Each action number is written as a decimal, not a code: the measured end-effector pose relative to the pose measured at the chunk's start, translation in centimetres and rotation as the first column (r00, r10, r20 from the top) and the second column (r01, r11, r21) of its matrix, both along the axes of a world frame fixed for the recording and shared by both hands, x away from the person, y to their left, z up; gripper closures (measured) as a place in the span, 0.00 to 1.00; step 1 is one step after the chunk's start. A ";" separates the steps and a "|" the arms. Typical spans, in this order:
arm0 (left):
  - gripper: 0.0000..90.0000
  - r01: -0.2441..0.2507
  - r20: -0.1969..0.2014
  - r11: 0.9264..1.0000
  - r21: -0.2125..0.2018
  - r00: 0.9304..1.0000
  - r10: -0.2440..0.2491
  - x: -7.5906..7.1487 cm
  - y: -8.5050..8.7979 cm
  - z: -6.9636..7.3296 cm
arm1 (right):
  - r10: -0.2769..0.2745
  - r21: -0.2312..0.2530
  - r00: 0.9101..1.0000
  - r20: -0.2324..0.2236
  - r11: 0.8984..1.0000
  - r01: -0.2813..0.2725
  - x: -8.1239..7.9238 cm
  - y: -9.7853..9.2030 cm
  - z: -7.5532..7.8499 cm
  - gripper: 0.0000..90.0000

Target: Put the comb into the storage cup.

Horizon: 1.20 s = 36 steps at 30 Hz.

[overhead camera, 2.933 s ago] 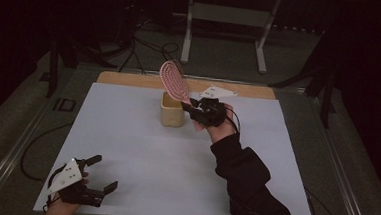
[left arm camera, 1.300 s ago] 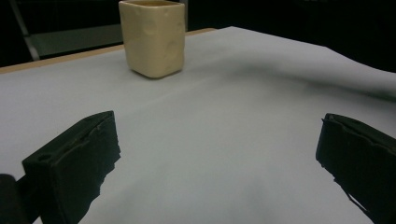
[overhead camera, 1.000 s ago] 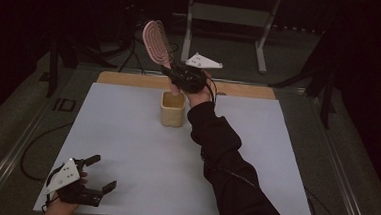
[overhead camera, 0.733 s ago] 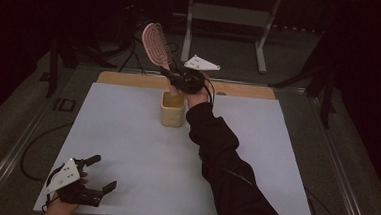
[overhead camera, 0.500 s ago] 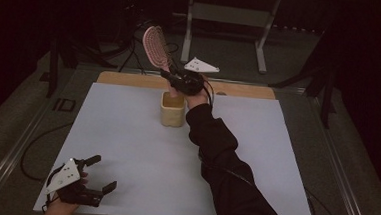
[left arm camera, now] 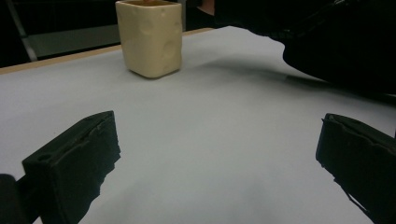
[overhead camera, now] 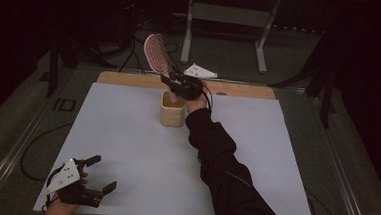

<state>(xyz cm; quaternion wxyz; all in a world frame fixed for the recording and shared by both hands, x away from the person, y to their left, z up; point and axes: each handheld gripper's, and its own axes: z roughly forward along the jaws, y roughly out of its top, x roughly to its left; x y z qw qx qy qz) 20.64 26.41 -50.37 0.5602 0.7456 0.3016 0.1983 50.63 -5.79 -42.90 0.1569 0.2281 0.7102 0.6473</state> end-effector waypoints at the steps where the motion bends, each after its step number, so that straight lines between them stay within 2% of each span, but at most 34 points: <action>1: 0.00 0.000 0.000 1.000 0.002 1.000 0.000 0.0 0.0 0.0 | 0.002 0.001 1.000 -0.002 1.000 -0.002 0.0 -0.1 -0.2 0.78; 21: 0.00 0.001 -0.002 1.000 0.004 1.000 -0.001 0.0 -0.1 -0.1 | 0.003 -0.026 1.000 -0.020 1.000 -0.004 -1.4 -0.7 -2.6 0.77; 29: 0.00 0.002 -0.002 1.000 0.006 1.000 -0.002 0.1 -0.1 -0.1 | -0.006 -0.088 1.000 0.001 0.996 0.006 -2.0 -0.6 -2.8 0.77; 30: 0.00 0.001 -0.003 1.000 0.007 1.000 -0.001 0.1 -0.1 -0.1 | -0.014 -0.111 1.000 0.005 0.994 0.015 -2.0 -0.7 -2.7 0.76; 31: 0.00 0.001 -0.003 1.000 0.007 1.000 -0.001 0.1 -0.1 -0.1 | -0.014 -0.111 1.000 -0.003 0.994 0.013 -2.1 -0.7 -2.8 0.75; 32: 0.00 0.002 -0.002 1.000 0.008 1.000 -0.001 0.0 -0.1 -0.1 | -0.006 -0.109 1.000 -0.013 0.994 0.004 -2.0 -0.8 -2.8 0.69; 33: 0.00 0.002 -0.002 1.000 0.009 1.000 -0.002 0.0 -0.1 -0.1 | -0.006 -0.109 1.000 -0.013 0.994 0.004 -2.0 -0.8 -2.8 0.69; 34: 0.00 0.002 -0.002 1.000 0.008 1.000 -0.002 0.1 -0.1 -0.1 | -0.013 -0.135 0.999 -0.031 0.991 0.009 -2.1 -0.7 -2.8 0.50; 35: 0.00 0.002 -0.003 1.000 0.011 1.000 -0.002 0.1 -0.1 -0.1 | -0.034 -0.154 0.999 -0.020 0.988 0.031 -2.3 -0.6 -2.8 0.40; 36: 0.00 0.002 -0.003 1.000 0.010 1.000 -0.002 0.1 -0.1 -0.1 | -0.036 -0.164 0.999 -0.019 0.986 0.032 -2.4 -0.6 -2.8 0.35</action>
